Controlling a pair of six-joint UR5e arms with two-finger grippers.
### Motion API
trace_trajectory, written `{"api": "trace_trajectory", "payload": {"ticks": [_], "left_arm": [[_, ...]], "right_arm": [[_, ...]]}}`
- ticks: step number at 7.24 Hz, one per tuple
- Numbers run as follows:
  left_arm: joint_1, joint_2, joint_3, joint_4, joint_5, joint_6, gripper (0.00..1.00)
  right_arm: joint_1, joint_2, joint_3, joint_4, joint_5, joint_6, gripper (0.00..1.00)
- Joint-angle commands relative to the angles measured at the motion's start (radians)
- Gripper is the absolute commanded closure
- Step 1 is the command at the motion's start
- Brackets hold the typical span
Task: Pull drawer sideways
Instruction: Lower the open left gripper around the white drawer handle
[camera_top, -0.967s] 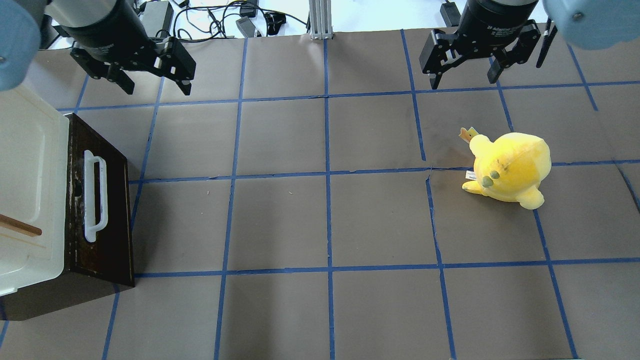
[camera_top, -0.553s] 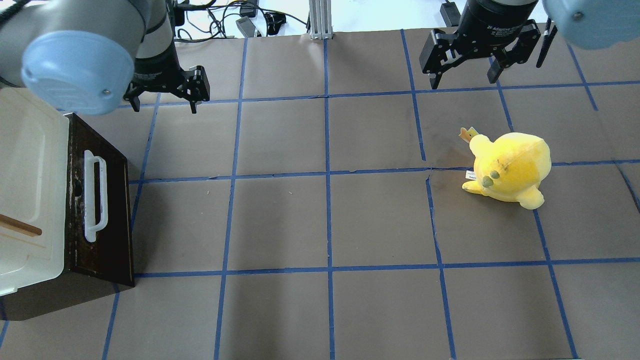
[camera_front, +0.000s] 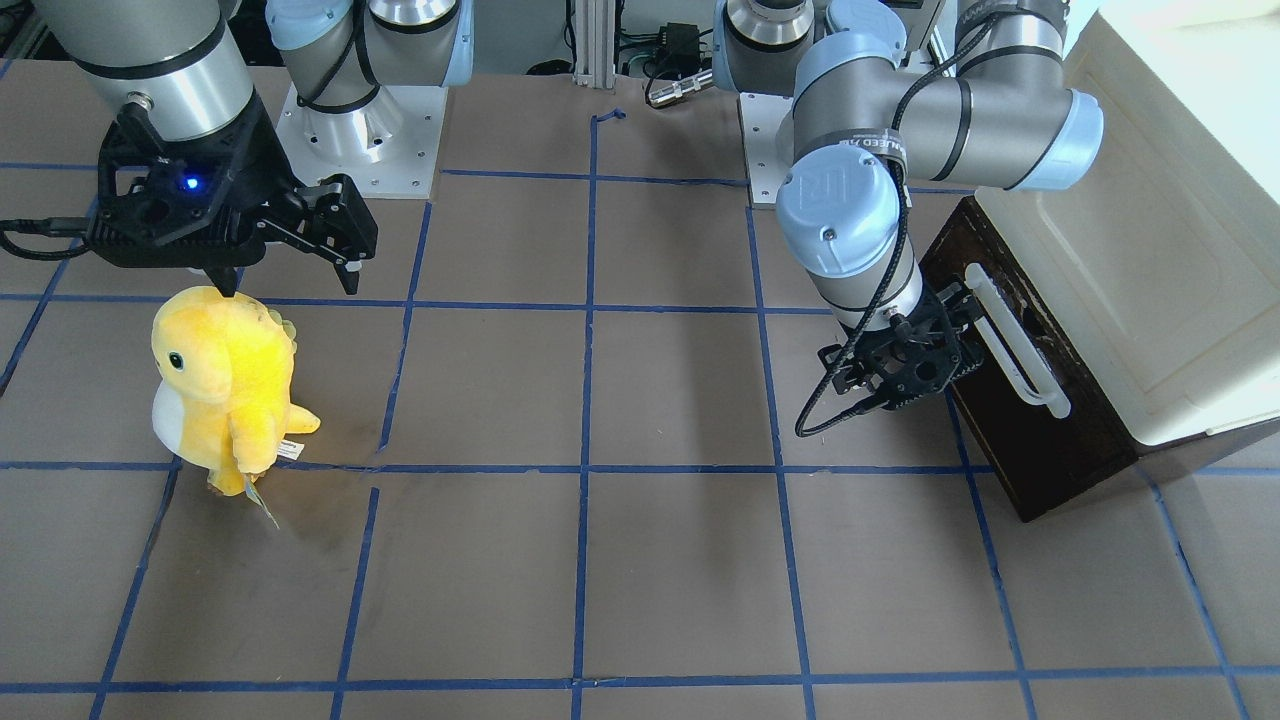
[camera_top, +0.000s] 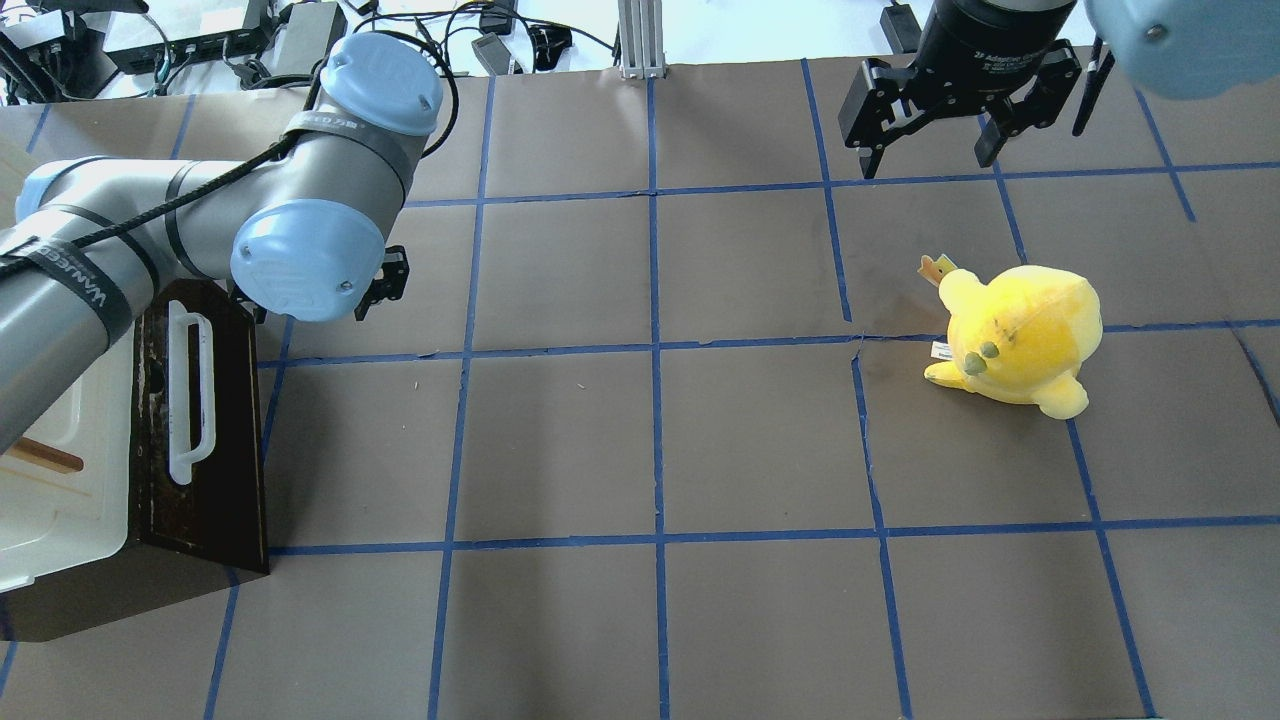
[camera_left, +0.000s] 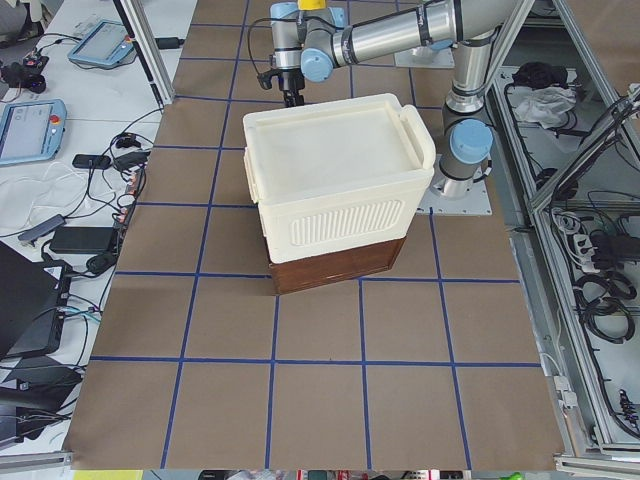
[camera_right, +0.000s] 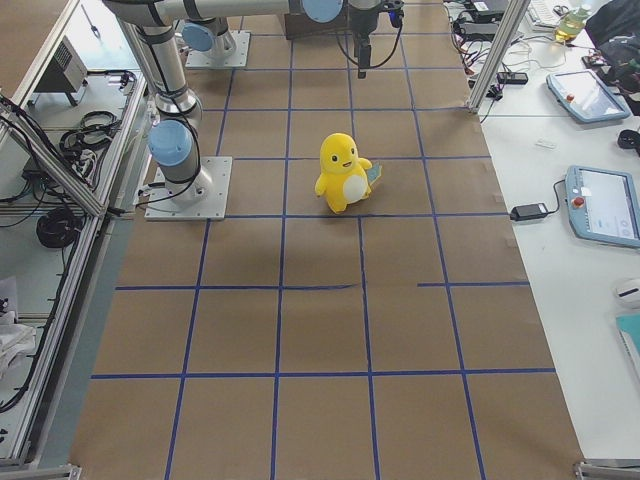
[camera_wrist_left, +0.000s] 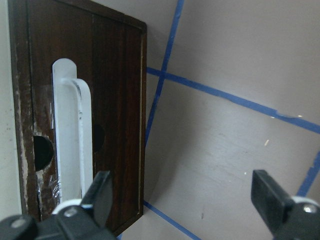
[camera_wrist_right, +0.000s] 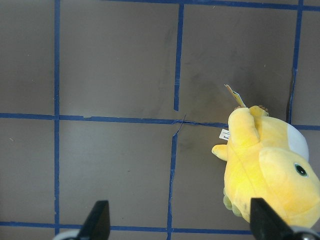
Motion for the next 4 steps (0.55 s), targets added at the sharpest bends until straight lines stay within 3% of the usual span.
{"api": "trace_trajectory", "payload": {"ticks": [1,3,4], "left_arm": [[0.0,-0.038,-0.016,-0.147,0.126,-0.113,0.0],[0.003,-0.082,-0.024,-0.193,0.195,-0.129,0.0],[0.004,-0.113,-0.024,-0.278,0.332,-0.129,0.0]], "right_arm": [[0.0,0.0,0.0,0.0,0.0,0.0,0.0],[0.0,0.0,0.0,0.0,0.0,-0.002,0.0],[0.0,0.0,0.0,0.0,0.0,-0.002,0.0]]}}
